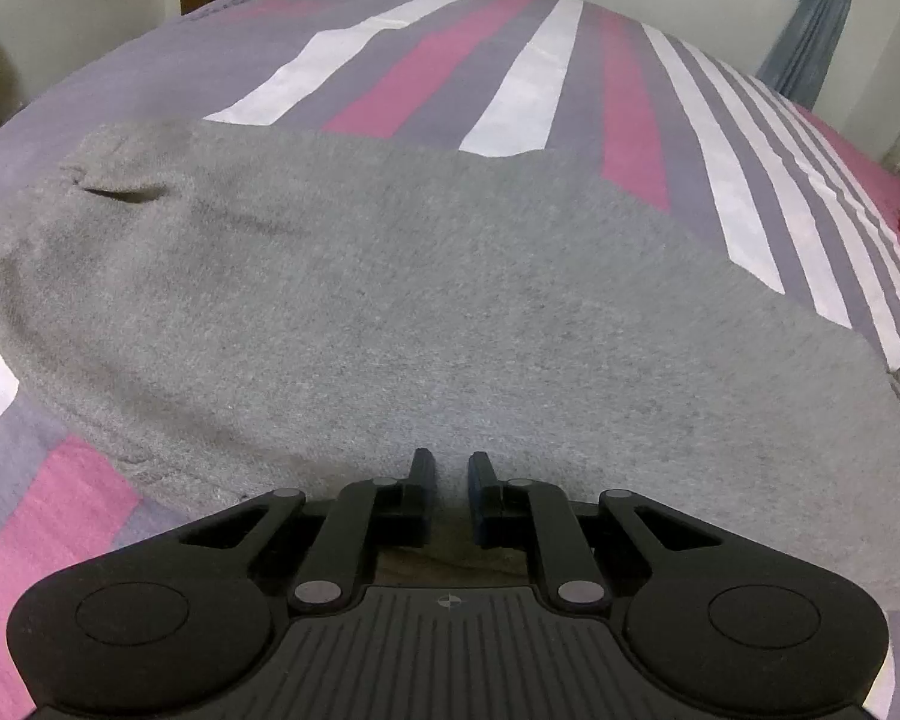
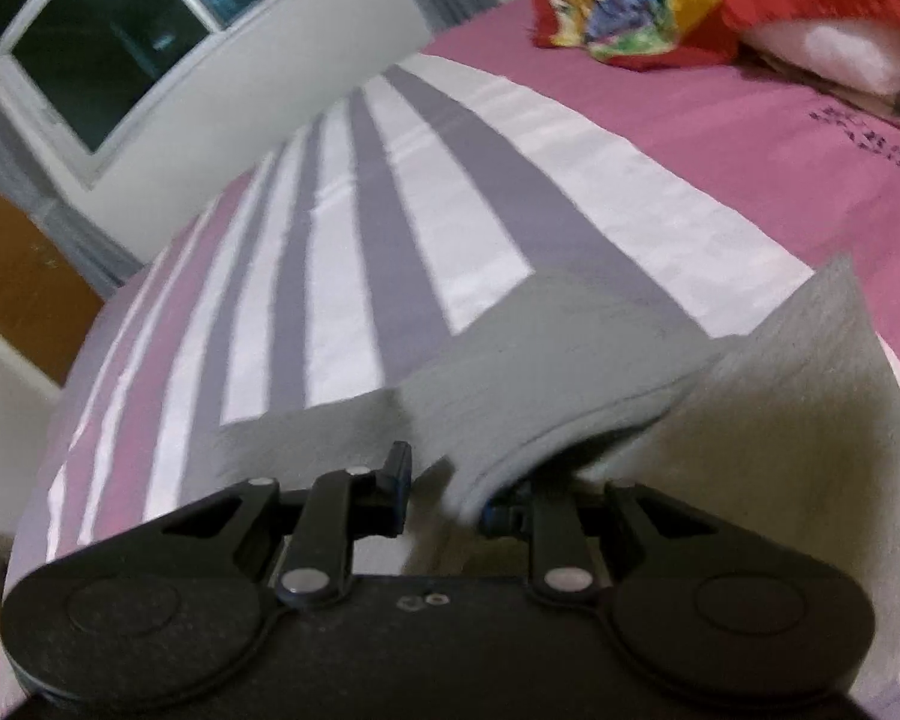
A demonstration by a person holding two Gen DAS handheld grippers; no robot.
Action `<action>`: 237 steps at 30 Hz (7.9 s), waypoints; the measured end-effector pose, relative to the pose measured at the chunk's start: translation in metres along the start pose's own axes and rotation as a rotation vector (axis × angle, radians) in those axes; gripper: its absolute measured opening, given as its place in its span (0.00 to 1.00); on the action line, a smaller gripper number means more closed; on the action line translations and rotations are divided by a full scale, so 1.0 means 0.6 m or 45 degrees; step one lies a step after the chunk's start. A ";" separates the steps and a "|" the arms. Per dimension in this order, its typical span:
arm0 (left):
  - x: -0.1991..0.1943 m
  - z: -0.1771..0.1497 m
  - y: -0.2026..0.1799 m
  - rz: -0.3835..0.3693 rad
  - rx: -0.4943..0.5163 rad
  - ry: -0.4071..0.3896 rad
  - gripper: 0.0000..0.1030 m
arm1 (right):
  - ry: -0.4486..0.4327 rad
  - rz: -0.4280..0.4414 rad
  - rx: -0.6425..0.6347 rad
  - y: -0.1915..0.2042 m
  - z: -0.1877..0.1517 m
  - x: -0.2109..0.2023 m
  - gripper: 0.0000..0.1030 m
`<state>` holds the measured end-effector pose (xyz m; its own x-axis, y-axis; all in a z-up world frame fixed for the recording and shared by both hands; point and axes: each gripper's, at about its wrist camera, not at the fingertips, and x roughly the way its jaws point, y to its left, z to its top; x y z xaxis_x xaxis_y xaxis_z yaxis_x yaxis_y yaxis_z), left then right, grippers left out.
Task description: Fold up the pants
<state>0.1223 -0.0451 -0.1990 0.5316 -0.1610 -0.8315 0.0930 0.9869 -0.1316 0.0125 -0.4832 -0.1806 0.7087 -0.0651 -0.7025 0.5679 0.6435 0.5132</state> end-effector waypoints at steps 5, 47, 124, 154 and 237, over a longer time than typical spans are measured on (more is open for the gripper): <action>0.001 0.002 0.001 0.001 0.010 0.002 0.13 | -0.264 -0.005 -0.235 0.047 0.016 -0.085 0.07; -0.033 -0.011 -0.033 0.020 0.166 -0.071 0.13 | -0.349 -0.447 -0.143 -0.163 -0.081 -0.217 0.25; -0.006 -0.066 -0.297 -0.217 0.469 -0.020 0.29 | -0.009 -0.152 0.051 -0.123 -0.161 -0.177 0.29; -0.024 -0.049 -0.395 -0.266 0.542 -0.035 0.30 | -0.188 -0.116 0.190 -0.191 -0.114 -0.155 0.23; 0.005 -0.022 -0.027 -0.332 -0.057 -0.036 0.28 | 0.135 0.012 -0.717 0.219 -0.282 -0.021 0.33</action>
<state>0.1112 -0.0615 -0.2062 0.5181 -0.4094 -0.7510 0.1927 0.9113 -0.3639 0.0073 -0.2687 -0.1875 0.6499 0.0006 -0.7600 0.2309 0.9526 0.1983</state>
